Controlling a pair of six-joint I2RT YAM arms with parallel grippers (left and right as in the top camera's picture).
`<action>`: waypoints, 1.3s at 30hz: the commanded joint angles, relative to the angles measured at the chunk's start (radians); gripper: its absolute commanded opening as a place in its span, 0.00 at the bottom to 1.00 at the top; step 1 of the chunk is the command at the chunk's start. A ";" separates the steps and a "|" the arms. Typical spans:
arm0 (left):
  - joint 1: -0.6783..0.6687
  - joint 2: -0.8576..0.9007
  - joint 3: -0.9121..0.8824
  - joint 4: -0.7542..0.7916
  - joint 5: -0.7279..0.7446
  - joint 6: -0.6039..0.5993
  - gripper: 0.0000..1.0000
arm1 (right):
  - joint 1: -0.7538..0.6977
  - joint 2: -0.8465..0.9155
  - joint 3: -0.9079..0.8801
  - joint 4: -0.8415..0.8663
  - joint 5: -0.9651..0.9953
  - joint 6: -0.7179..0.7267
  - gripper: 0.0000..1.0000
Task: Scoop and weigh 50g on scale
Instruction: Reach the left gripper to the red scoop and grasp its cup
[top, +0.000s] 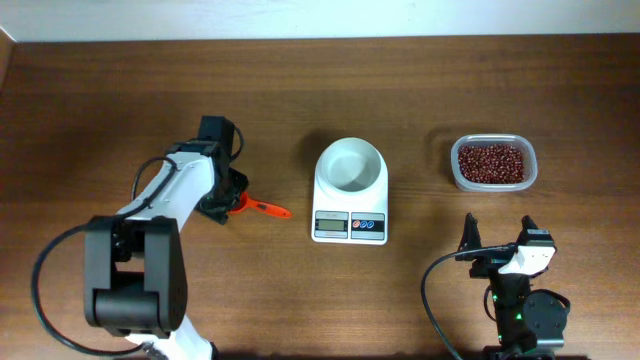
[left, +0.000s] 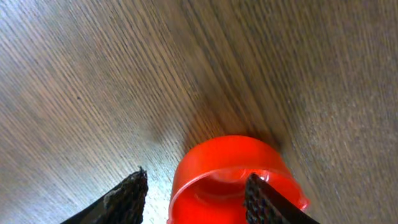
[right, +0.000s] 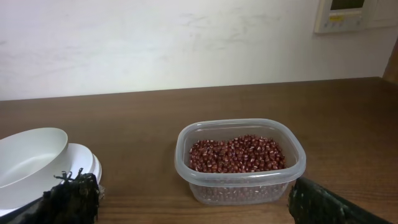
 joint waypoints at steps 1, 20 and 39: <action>0.004 0.016 0.010 0.008 -0.026 -0.010 0.49 | 0.006 -0.005 -0.007 -0.005 0.001 0.003 0.99; 0.004 0.016 -0.075 0.084 -0.040 -0.011 0.01 | 0.006 -0.005 -0.007 -0.005 0.001 0.003 0.99; 0.004 -0.326 -0.072 -0.005 0.039 0.055 0.00 | 0.006 -0.005 -0.007 -0.005 0.001 0.003 0.99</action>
